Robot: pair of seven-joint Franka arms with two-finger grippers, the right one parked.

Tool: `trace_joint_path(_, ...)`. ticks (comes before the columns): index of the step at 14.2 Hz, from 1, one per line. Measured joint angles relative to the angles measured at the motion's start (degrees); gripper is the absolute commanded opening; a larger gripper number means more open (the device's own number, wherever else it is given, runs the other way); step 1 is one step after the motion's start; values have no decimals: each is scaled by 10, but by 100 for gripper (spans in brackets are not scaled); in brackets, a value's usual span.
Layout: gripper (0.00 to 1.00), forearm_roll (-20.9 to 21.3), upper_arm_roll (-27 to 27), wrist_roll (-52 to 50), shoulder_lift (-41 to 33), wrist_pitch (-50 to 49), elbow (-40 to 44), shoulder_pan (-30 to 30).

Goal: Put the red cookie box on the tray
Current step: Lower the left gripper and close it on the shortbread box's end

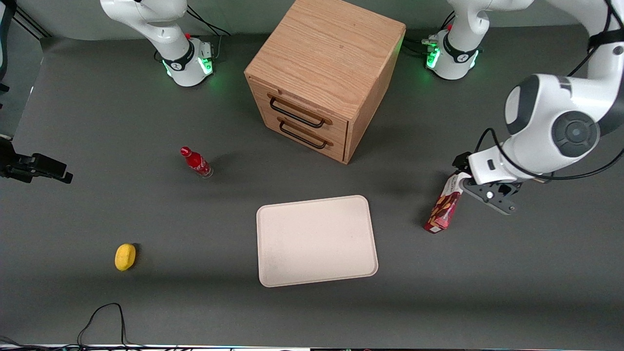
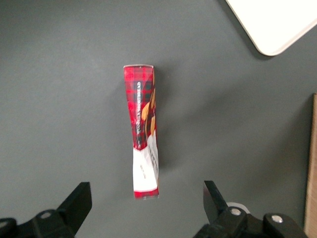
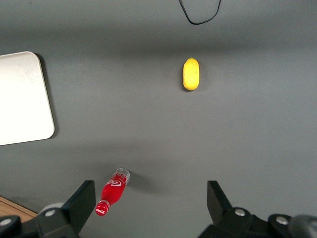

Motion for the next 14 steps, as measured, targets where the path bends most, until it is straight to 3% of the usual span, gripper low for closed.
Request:
trace_joint_path(5,100,7,1,-1,46,125,-64,-2)
trace_joint_path(14,100,10,4,-15,105,214,-82,-2)
